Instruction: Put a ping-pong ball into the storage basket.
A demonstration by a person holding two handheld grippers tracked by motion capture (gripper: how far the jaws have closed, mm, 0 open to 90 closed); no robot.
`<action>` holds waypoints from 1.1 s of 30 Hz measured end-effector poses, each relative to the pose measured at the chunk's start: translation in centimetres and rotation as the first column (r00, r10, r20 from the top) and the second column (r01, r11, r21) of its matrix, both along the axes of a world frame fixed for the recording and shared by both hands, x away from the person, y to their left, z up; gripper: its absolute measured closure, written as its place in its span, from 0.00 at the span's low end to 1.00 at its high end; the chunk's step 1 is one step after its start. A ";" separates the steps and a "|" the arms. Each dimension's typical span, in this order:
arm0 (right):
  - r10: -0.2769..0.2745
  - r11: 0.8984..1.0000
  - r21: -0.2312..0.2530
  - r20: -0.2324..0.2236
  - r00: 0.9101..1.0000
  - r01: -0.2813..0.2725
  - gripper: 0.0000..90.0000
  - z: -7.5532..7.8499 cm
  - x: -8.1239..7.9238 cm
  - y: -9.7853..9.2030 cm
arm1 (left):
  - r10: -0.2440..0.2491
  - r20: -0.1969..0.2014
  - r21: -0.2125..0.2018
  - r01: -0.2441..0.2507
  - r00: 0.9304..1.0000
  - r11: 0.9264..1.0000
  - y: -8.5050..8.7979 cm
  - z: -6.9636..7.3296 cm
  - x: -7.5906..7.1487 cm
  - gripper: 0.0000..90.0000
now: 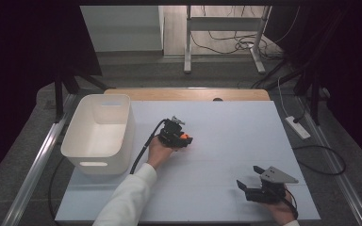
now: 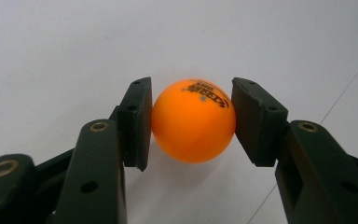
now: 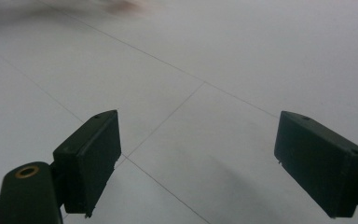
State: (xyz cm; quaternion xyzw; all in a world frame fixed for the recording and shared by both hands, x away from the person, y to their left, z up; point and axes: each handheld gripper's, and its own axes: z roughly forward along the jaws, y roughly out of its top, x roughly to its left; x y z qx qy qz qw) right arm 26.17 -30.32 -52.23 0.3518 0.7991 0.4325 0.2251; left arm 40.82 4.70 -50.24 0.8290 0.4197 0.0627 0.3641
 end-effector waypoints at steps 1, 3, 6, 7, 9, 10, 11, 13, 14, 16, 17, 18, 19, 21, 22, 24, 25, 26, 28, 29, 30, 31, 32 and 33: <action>0.000 1.000 0.000 0.000 1.000 0.000 0.16 0.0 0.0 0.0 | 0.001 0.002 0.002 -0.001 1.000 1.000 0.1 0.0 0.0 0.56; -0.002 1.000 0.001 0.000 1.000 0.002 0.16 0.0 0.0 0.0 | 0.004 0.004 0.004 -0.004 1.000 1.000 0.2 0.1 -0.1 0.56; -0.003 1.000 0.001 0.001 1.000 0.003 0.16 0.0 0.0 0.0 | 0.011 0.011 0.001 -0.011 1.000 1.000 0.5 0.3 -0.2 0.56; -0.003 1.000 -0.001 0.001 1.000 0.003 0.16 0.0 0.0 0.0 | 0.012 0.012 -0.001 -0.012 1.000 1.000 0.5 0.3 -0.3 0.56; -0.003 1.000 0.000 0.000 1.000 0.003 0.16 0.0 0.0 0.0 | 0.010 0.017 0.000 -0.010 1.000 1.000 0.7 0.5 -0.4 0.56; -0.002 1.000 -0.002 0.000 1.000 0.002 0.16 0.0 0.0 0.0 | 0.013 0.019 -0.002 -0.013 1.000 1.000 0.7 0.5 -0.4 0.56; -0.003 1.000 -0.003 0.000 1.000 0.003 0.16 0.0 0.0 0.0 | 0.013 0.020 -0.005 -0.013 1.000 1.000 0.8 0.5 -0.4 0.56; -0.003 1.000 -0.005 0.000 1.000 0.003 0.16 0.0 0.0 0.0 | 0.014 0.021 -0.007 -0.014 1.000 1.000 0.8 0.6 -0.5 0.56; -0.003 1.000 -0.005 0.000 1.000 0.003 0.16 0.0 0.0 0.0 | 0.016 0.022 -0.010 -0.016 1.000 1.000 0.8 0.6 -0.5 0.56; -0.003 1.000 -0.004 0.001 1.000 0.003 0.16 0.0 0.0 0.0 | 0.009 0.026 -0.011 -0.009 1.000 1.000 0.9 0.7 -0.6 0.56; -0.004 1.000 -0.006 0.000 1.000 0.004 0.16 0.0 0.0 0.0 | 0.008 0.028 -0.011 -0.008 1.000 1.000 0.9 0.8 -0.6 0.56; -0.004 1.000 -0.004 0.000 1.000 0.004 0.16 0.0 0.0 0.0 | 0.010 0.028 -0.012 -0.009 1.000 1.000 0.9 0.8 -0.6 0.56; -0.004 1.000 -0.004 0.000 1.000 0.004 0.16 0.0 0.0 0.0 | 0.013 0.030 -0.022 -0.012 0.999 1.000 1.0 0.9 -0.7 0.56; -0.004 1.000 -0.004 0.000 1.000 0.004 0.16 0.0 0.0 0.0 | 0.012 0.033 -0.020 -0.011 0.999 1.000 1.0 1.1 -0.8 0.56; -0.003 1.000 -0.006 0.000 1.000 0.003 0.16 0.0 0.0 0.0 | 0.013 0.036 -0.021 -0.013 0.999 1.000 1.0 1.1 -0.8 0.56; -0.003 1.000 -0.006 0.000 1.000 0.003 0.16 0.0 0.0 0.0 | 0.012 0.044 -0.022 -0.011 0.999 1.000 1.1 1.3 -1.0 0.56; -0.003 1.000 -0.006 0.000 1.000 0.003 0.16 0.0 0.0 0.0 | 0.012 0.044 -0.022 -0.011 0.999 1.000 1.1 1.3 -1.0 0.56; -0.003 1.000 -0.006 0.000 1.000 0.003 0.16 0.0 0.0 0.0 | 0.013 0.048 -0.027 -0.012 0.999 1.000 1.1 1.5 -1.1 0.56; -0.002 1.000 -0.007 0.000 1.000 0.002 0.16 0.0 0.0 0.0 | 0.008 0.055 -0.027 -0.007 0.998 1.000 1.1 1.7 -1.3 0.56; -0.003 1.000 -0.006 0.000 1.000 0.003 0.16 0.0 0.0 0.0 | 0.007 0.061 -0.028 -0.005 0.998 1.000 1.1 1.8 -1.4 0.56; -0.003 1.000 -0.006 0.000 1.000 0.003 0.16 0.0 0.0 0.0 | 0.006 0.066 -0.029 -0.004 0.998 1.000 1.1 2.0 -1.5 0.56; -0.003 1.000 -0.006 0.000 1.000 0.003 0.16 0.0 0.0 0.0 | 0.003 0.073 -0.028 -0.001 0.997 1.000 1.1 2.1 -1.6 0.56; -0.003 1.000 -0.006 0.001 1.000 0.003 0.16 0.0 0.0 0.0 | 0.004 0.079 -0.029 -0.001 0.997 1.000 1.1 2.3 -1.7 0.56; -0.003 1.000 -0.006 0.001 1.000 0.003 0.16 0.0 0.0 0.0 | 0.004 0.079 -0.029 -0.001 0.997 1.000 1.1 2.3 -1.7 0.56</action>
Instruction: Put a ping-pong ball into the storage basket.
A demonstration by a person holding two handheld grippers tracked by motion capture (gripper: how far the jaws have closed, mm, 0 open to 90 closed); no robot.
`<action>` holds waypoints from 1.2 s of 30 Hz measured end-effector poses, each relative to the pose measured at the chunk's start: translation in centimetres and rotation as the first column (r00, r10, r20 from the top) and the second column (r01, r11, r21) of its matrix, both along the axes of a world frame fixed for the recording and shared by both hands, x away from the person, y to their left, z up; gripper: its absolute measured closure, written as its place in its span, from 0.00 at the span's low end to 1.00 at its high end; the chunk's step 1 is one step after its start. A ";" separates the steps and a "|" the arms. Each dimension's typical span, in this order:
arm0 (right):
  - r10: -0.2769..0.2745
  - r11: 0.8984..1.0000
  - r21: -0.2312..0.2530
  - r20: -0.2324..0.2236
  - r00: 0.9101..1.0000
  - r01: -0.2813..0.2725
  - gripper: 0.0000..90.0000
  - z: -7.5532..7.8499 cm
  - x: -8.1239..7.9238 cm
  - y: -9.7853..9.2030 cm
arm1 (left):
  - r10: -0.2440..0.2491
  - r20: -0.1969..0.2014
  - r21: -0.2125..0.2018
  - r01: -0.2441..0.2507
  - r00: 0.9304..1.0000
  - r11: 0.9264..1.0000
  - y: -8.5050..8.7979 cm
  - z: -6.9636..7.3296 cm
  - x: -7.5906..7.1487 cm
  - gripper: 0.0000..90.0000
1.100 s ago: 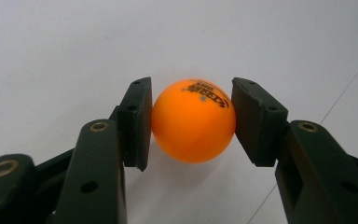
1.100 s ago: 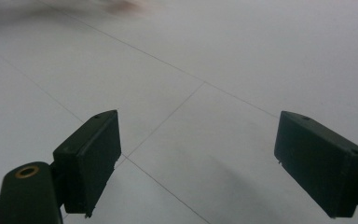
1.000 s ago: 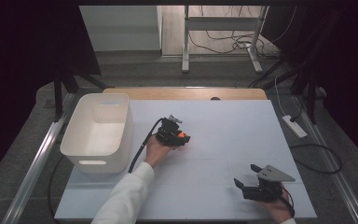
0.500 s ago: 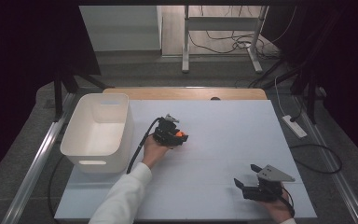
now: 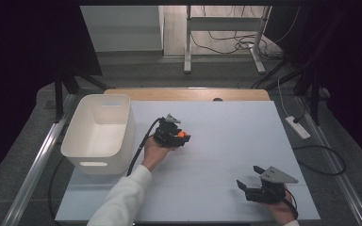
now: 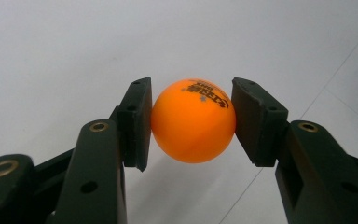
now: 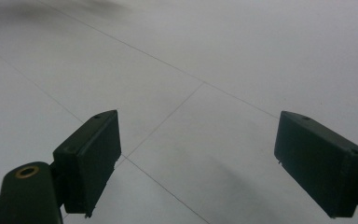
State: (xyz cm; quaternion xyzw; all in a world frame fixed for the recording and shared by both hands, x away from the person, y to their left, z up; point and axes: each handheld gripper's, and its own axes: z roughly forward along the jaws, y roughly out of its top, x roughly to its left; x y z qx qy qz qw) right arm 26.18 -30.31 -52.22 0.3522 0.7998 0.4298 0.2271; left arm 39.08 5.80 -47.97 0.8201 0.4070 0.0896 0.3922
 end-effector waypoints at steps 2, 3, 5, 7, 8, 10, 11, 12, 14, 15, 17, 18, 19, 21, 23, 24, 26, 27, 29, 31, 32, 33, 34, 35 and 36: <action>0.000 1.000 -0.001 0.001 1.000 0.000 0.16 0.0 0.0 0.0 | -0.001 0.006 -0.003 0.001 1.000 1.000 0.1 0.3 -0.2 0.56; -0.001 1.000 -0.003 0.001 1.000 0.001 0.16 0.0 0.0 0.0 | -0.004 0.009 -0.003 0.004 1.000 1.000 0.2 0.4 -0.2 0.56; -0.001 1.000 -0.004 0.001 1.000 0.001 0.16 0.0 0.0 0.0 | 0.001 0.017 -0.012 0.000 1.000 1.000 0.3 0.6 -0.5 0.56; -0.001 1.000 -0.003 0.001 1.000 0.001 0.16 0.0 0.0 0.0 | 0.000 0.026 -0.018 0.001 1.000 1.000 0.4 0.9 -0.6 0.56; -0.001 1.000 -0.003 0.001 1.000 0.001 0.16 0.0 0.0 0.0 | -0.001 0.029 -0.019 0.001 1.000 1.000 0.5 1.0 -0.7 0.56; 0.000 1.000 -0.003 0.000 1.000 0.000 0.16 0.0 0.0 0.1 | 0.001 0.040 -0.019 0.000 0.999 1.000 0.6 1.4 -1.0 0.56; 0.000 1.000 -0.003 0.000 1.000 0.000 0.16 0.0 0.0 0.1 | 0.001 0.040 -0.019 0.000 0.999 1.000 0.6 1.4 -1.0 0.56; 0.000 1.000 -0.003 0.000 1.000 0.000 0.16 0.0 0.0 0.1 | 0.001 0.045 -0.020 0.000 0.999 1.000 0.7 1.5 -1.1 0.56; 0.001 1.000 -0.003 0.000 1.000 -0.001 0.16 0.0 0.0 0.1 | 0.004 0.055 -0.028 -0.002 0.998 1.000 0.8 1.8 -1.2 0.56; 0.000 1.000 -0.002 0.000 1.000 0.000 0.16 0.0 0.0 0.1 | 0.005 0.057 -0.030 -0.003 0.998 1.000 0.9 1.9 -1.3 0.56; 0.001 1.000 -0.002 0.000 1.000 -0.001 0.16 0.0 0.0 0.1 | 0.005 0.063 -0.036 -0.002 0.998 0.999 1.0 2.2 -1.4 0.56; 0.000 1.000 -0.002 0.000 1.000 0.000 0.16 0.0 0.0 0.1 | 0.002 0.068 -0.038 0.001 0.998 0.999 1.0 2.4 -1.5 0.56; 0.000 1.000 -0.002 0.000 1.000 0.000 0.16 0.0 0.0 0.1 | 0.002 0.068 -0.038 0.001 0.998 0.999 1.0 2.4 -1.5 0.56; 0.001 1.000 -0.003 -0.001 1.000 -0.001 0.16 0.0 0.0 0.1 | -0.001 0.076 -0.049 0.005 0.997 0.999 1.0 2.8 -1.7 0.56; 0.002 1.000 -0.001 -0.001 1.000 -0.002 0.16 0.0 0.0 0.1 | -0.008 0.089 -0.052 0.012 0.996 0.999 0.9 3.3 -1.9 0.56; 0.002 1.000 0.000 -0.001 1.000 -0.002 0.16 0.0 0.0 0.1 | -0.009 0.094 -0.055 0.015 0.996 0.998 0.8 3.4 -2.0 0.56; 0.000 1.000 -0.003 0.000 1.000 0.000 0.16 0.0 0.0 0.1 | -0.013 0.105 -0.062 0.020 0.994 0.998 0.8 3.9 -2.2 0.56; 0.000 1.000 -0.002 0.000 1.000 0.000 0.16 0.0 0.0 0.1 | -0.014 0.108 -0.064 0.021 0.994 0.998 0.7 4.1 -2.2 0.56; -0.001 1.000 -0.002 0.001 1.000 0.001 0.16 0.0 0.0 0.1 | -0.019 0.119 -0.066 0.027 0.993 0.997 0.6 4.5 -2.5 0.56; -0.001 1.000 -0.002 0.002 1.000 0.001 0.16 0.0 0.0 0.1 | -0.019 0.126 -0.063 0.027 0.992 0.998 0.5 4.7 -2.6 0.56; -0.001 1.000 -0.002 0.002 1.000 0.001 0.16 0.0 0.0 0.1 | -0.021 0.133 -0.058 0.029 0.991 0.998 0.5 4.8 -2.7 0.56; -0.001 1.000 -0.002 0.002 1.000 0.001 0.16 0.0 0.0 0.1 | -0.024 0.141 -0.054 0.032 0.990 0.998 0.4 5.0 -2.9 0.56; 0.000 1.000 -0.002 0.002 1.000 0.000 0.16 0.0 0.0 0.1 | -0.028 0.149 -0.051 0.036 0.988 0.998 0.3 5.2 -3.0 0.56; 0.000 1.000 -0.002 0.002 1.000 0.000 0.16 0.0 0.0 0.1 | -0.030 0.154 -0.048 0.038 0.988 0.998 0.3 5.4 -3.1 0.56; 0.000 1.000 -0.002 0.002 1.000 0.000 0.16 0.0 0.0 0.1 | -0.033 0.159 -0.047 0.041 0.987 0.998 0.3 5.5 -3.1 0.56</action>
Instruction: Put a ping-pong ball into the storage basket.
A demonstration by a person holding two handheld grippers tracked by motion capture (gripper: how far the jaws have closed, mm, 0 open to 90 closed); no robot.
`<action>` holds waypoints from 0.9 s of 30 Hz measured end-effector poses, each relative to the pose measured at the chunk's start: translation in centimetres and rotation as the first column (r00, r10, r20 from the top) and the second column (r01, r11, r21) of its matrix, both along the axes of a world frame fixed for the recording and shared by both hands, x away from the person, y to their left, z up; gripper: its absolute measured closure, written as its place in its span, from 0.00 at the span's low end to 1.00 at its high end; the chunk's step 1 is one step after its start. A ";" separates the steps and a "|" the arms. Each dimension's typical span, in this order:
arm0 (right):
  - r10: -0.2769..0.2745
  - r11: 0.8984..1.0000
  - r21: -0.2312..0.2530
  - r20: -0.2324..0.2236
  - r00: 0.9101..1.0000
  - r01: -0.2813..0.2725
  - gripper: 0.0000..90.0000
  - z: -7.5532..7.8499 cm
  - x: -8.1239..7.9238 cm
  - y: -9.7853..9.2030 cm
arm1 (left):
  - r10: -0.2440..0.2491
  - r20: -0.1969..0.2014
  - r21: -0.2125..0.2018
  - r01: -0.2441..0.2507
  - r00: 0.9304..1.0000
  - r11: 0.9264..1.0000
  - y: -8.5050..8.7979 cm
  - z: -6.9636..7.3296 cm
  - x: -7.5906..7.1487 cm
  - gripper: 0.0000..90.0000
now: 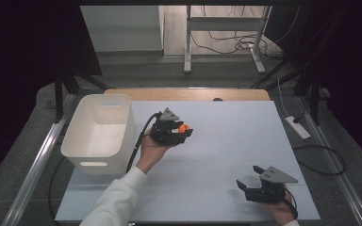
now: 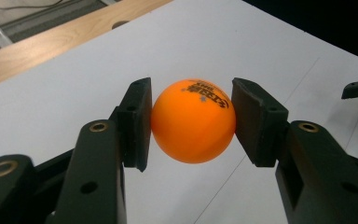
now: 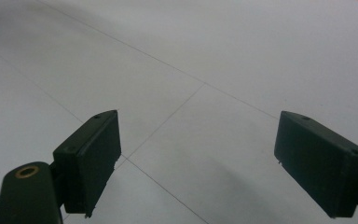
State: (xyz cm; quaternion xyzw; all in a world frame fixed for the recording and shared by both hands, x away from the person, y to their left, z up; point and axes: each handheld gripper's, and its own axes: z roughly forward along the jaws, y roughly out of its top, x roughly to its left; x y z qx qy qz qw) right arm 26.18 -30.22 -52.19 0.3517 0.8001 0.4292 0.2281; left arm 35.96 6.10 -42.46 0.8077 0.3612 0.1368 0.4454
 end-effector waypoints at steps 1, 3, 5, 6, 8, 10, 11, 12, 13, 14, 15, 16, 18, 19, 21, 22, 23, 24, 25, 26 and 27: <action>0.000 1.000 0.000 0.000 1.000 0.000 0.16 0.0 0.0 0.0 | 0.002 0.002 -0.005 -0.002 1.000 1.000 0.0 0.1 -0.1 0.56; 0.000 1.000 0.000 0.001 1.000 0.000 0.16 0.0 0.0 0.0 | -0.001 0.009 -0.008 0.001 1.000 1.000 0.0 0.4 -0.2 0.56; -0.001 1.000 0.000 0.000 1.000 0.001 0.16 0.0 0.0 0.0 | -0.002 0.014 -0.011 0.002 1.000 1.000 0.1 0.6 -0.3 0.56; -0.001 1.000 0.000 0.000 1.000 0.001 0.16 0.0 0.0 0.0 | -0.001 0.017 -0.014 0.001 1.000 1.000 0.1 0.7 -0.4 0.56; -0.001 1.000 0.000 0.000 1.000 0.001 0.16 0.0 0.0 0.0 | 0.001 0.019 -0.016 0.000 1.000 1.000 0.2 0.8 -0.4 0.56; -0.001 1.000 0.000 0.000 1.000 0.001 0.16 0.0 0.0 0.0 | 0.006 0.025 -0.022 -0.005 1.000 1.000 0.3 1.0 -0.6 0.56; -0.001 1.000 0.000 0.000 1.000 0.001 0.16 0.0 0.0 0.0 | 0.009 0.025 -0.024 -0.008 1.000 1.000 0.4 1.1 -0.6 0.56; -0.001 1.000 0.001 0.000 1.000 0.001 0.16 0.0 0.0 0.0 | 0.010 0.027 -0.024 -0.009 1.000 1.000 0.5 1.2 -0.6 0.56; -0.001 1.000 0.001 0.000 1.000 0.001 0.16 0.0 0.0 0.0 | 0.012 0.028 -0.026 -0.011 1.000 1.000 0.6 1.2 -0.6 0.56; -0.002 1.000 0.000 0.000 1.000 0.002 0.16 0.0 0.0 0.0 | 0.013 0.029 -0.028 -0.012 1.000 1.000 0.7 1.3 -0.6 0.56; -0.002 1.000 0.000 0.000 1.000 0.002 0.16 0.0 0.0 0.0 | 0.013 0.029 -0.028 -0.012 1.000 1.000 0.7 1.3 -0.6 0.56; -0.002 1.000 0.000 0.000 1.000 0.002 0.16 0.0 0.0 0.0 | 0.014 0.030 -0.029 -0.014 0.999 0.999 0.8 1.4 -0.7 0.56; -0.003 1.000 0.001 0.001 1.000 0.003 0.16 0.0 0.0 0.0 | 0.018 0.032 -0.031 -0.017 0.999 0.999 1.0 1.5 -0.7 0.56; -0.003 1.000 0.001 0.001 1.000 0.003 0.16 0.0 0.0 0.0 | 0.018 0.031 -0.034 -0.017 0.999 0.999 1.0 1.6 -0.7 0.56; -0.003 1.000 0.001 0.001 1.000 0.003 0.16 0.0 0.0 0.0 | 0.020 0.032 -0.039 -0.018 0.999 0.999 1.2 1.7 -0.8 0.56; -0.003 1.000 0.002 0.001 1.000 0.003 0.16 0.0 0.0 0.0 | 0.020 0.032 -0.041 -0.019 0.999 0.999 1.3 1.7 -0.8 0.56; -0.004 1.000 0.002 0.001 1.000 0.004 0.16 0.0 0.0 0.0 | 0.022 0.033 -0.042 -0.021 0.999 0.999 1.3 1.8 -0.8 0.56; -0.004 1.000 0.002 0.000 1.000 0.004 0.16 0.0 0.0 0.0 | 0.025 0.036 -0.042 -0.023 0.999 0.999 1.4 1.9 -0.8 0.56; -0.005 1.000 0.002 0.000 1.000 0.005 0.16 0.0 0.0 0.0 | 0.028 0.036 -0.043 -0.027 0.999 0.999 1.4 1.9 -0.8 0.56; -0.005 1.000 0.003 0.000 1.000 0.005 0.16 0.0 0.0 0.0 | 0.031 0.039 -0.043 -0.029 0.999 0.999 1.5 2.0 -0.9 0.56; -0.006 1.000 0.004 0.000 1.000 0.006 0.16 0.0 0.0 0.0 | 0.035 0.040 -0.046 -0.033 0.999 0.998 1.5 2.1 -0.9 0.56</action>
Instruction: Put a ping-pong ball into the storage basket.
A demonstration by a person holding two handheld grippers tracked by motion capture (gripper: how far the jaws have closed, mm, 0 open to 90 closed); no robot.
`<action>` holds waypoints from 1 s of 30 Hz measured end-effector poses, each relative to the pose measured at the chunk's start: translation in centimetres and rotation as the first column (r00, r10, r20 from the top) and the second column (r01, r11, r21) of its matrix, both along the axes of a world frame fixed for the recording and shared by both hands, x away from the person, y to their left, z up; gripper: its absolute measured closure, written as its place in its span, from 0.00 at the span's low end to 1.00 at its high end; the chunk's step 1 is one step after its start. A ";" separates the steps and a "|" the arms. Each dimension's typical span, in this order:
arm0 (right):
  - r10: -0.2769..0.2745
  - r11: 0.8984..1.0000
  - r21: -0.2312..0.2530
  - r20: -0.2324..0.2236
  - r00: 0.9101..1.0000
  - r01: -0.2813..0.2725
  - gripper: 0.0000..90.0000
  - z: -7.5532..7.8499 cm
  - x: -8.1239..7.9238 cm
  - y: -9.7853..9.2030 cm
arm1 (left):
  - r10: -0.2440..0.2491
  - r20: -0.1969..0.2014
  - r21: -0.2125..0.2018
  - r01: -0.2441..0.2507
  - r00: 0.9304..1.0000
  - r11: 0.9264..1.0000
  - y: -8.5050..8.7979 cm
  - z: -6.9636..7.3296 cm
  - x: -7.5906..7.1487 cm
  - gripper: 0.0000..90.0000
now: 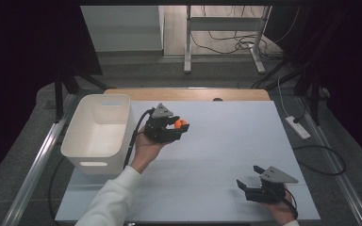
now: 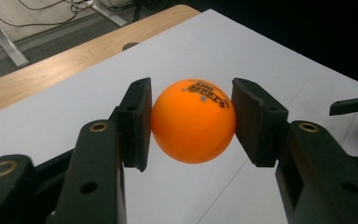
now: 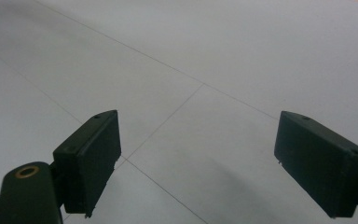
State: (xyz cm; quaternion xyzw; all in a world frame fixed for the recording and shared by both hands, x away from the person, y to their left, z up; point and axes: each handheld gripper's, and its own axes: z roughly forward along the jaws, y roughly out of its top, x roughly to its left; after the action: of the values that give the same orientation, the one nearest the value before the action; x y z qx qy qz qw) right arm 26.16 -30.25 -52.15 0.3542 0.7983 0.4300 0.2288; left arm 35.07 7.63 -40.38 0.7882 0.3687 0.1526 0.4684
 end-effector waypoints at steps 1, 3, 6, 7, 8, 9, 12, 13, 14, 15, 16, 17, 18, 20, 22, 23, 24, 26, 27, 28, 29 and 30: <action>0.001 1.000 0.000 0.000 1.000 -0.001 0.16 0.0 0.0 0.0 | 0.001 0.002 0.000 -0.001 1.000 1.000 0.0 0.1 0.0 0.56; 0.000 1.000 0.000 0.000 1.000 0.000 0.16 0.0 0.0 0.0 | 0.002 0.008 -0.004 -0.002 1.000 1.000 0.2 0.3 -0.1 0.56; 0.001 1.000 0.002 0.000 1.000 -0.001 0.16 0.0 0.0 0.0 | 0.003 0.013 -0.006 -0.003 1.000 1.000 0.2 0.5 -0.2 0.56; 0.001 1.000 0.001 0.000 1.000 -0.001 0.16 0.0 0.0 0.0 | 0.004 0.016 -0.009 -0.004 1.000 1.000 0.3 0.6 -0.3 0.56; 0.000 1.000 0.002 0.000 1.000 0.000 0.16 0.0 0.0 -0.1 | 0.003 0.018 -0.013 -0.003 1.000 1.000 0.3 0.7 -0.3 0.56; 0.000 1.000 0.002 0.000 1.000 0.000 0.16 0.0 0.0 -0.1 | 0.004 0.019 -0.017 -0.003 1.000 1.000 0.4 0.8 -0.3 0.56; -0.002 1.000 -0.001 0.002 1.000 0.002 0.16 0.0 0.0 -0.1 | 0.004 0.024 -0.022 -0.003 1.000 1.000 0.6 1.1 -0.5 0.56; -0.001 1.000 0.002 0.003 1.000 0.001 0.16 0.0 0.0 -0.1 | 0.004 0.026 -0.023 -0.004 1.000 1.000 0.7 1.1 -0.6 0.56; -0.002 1.000 0.002 0.003 1.000 0.002 0.16 0.0 0.0 -0.1 | 0.004 0.025 -0.027 -0.004 1.000 1.000 0.8 1.2 -0.6 0.56; -0.002 1.000 0.003 0.003 1.000 0.002 0.16 0.0 0.0 -0.1 | 0.006 0.028 -0.026 -0.005 1.000 1.000 0.9 1.3 -0.7 0.56; -0.002 1.000 0.003 0.003 1.000 0.002 0.16 0.0 0.0 -0.1 | 0.007 0.029 -0.025 -0.006 1.000 1.000 0.9 1.3 -0.7 0.56; -0.002 1.000 0.002 0.003 1.000 0.002 0.16 0.0 0.0 -0.1 | 0.009 0.030 -0.026 -0.008 0.999 1.000 1.0 1.4 -0.7 0.56; -0.001 1.000 0.001 0.003 1.000 0.001 0.16 0.0 0.0 -0.1 | 0.011 0.033 -0.028 -0.010 0.999 1.000 1.1 1.4 -0.8 0.56; -0.001 1.000 -0.003 0.003 1.000 0.001 0.16 0.0 0.0 -0.1 | 0.011 0.034 -0.030 -0.010 0.999 1.000 1.1 1.5 -0.8 0.56; -0.001 1.000 -0.005 0.003 1.000 0.001 0.16 0.0 0.0 -0.1 | 0.012 0.038 -0.032 -0.011 0.999 0.999 1.2 1.6 -0.9 0.56; -0.001 1.000 0.000 0.004 1.000 0.001 0.16 0.0 0.0 0.0 | 0.012 0.038 -0.033 -0.011 0.999 0.999 1.2 1.6 -0.9 0.56; -0.001 1.000 0.000 0.004 1.000 0.001 0.16 0.0 0.0 0.0 | 0.012 0.038 -0.033 -0.011 0.999 0.999 1.2 1.6 -0.9 0.56; -0.001 1.000 -0.003 0.003 1.000 0.001 0.16 0.0 0.0 -0.1 | 0.012 0.042 -0.035 -0.010 0.999 0.999 1.2 1.7 -0.9 0.56; -0.001 1.000 -0.003 0.003 1.000 0.001 0.16 0.0 0.0 -0.1 | 0.012 0.044 -0.039 -0.011 0.999 0.999 1.2 1.8 -1.0 0.56; -0.001 1.000 -0.003 0.003 1.000 0.001 0.16 0.0 0.0 -0.1 | 0.011 0.045 -0.039 -0.010 0.999 0.999 1.2 1.9 -1.0 0.56; -0.001 1.000 -0.004 0.004 1.000 0.001 0.16 0.0 0.0 -0.1 | 0.012 0.046 -0.040 -0.010 0.999 0.999 1.2 1.9 -1.0 0.56; -0.001 1.000 -0.004 0.004 1.000 0.001 0.16 0.0 0.0 -0.1 | 0.011 0.048 -0.039 -0.010 0.999 0.999 1.3 2.0 -1.0 0.56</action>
State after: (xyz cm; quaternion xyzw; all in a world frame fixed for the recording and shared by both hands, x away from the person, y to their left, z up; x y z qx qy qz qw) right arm 26.16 -30.33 -52.13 0.3534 0.7985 0.4290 0.2311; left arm 34.04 8.88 -38.42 0.7731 0.3645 0.1666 0.4917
